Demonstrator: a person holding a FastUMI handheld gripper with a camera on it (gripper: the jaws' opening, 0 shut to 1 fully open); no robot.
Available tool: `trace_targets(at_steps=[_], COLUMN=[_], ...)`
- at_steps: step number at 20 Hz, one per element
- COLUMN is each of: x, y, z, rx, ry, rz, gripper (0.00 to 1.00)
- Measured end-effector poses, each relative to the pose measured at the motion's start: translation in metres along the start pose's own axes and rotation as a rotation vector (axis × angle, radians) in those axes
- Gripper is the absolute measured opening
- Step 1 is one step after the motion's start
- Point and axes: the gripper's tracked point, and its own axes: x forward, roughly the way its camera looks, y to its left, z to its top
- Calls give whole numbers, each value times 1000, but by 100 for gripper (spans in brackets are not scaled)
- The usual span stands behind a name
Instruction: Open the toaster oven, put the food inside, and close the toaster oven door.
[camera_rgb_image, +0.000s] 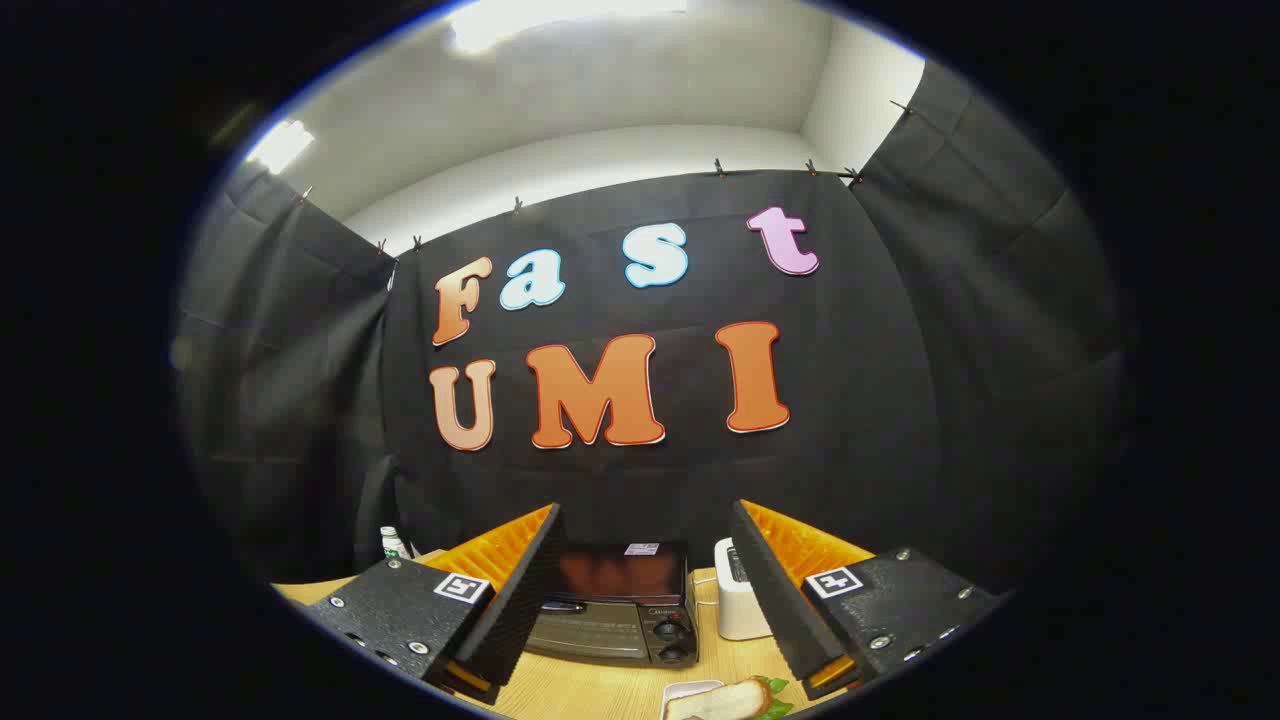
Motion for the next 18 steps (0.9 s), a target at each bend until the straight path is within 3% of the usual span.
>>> trace_targets(at_steps=[18], x=[1], y=[-8], z=[-5], rx=[2], ry=[15], rz=[-16], gripper=[99])
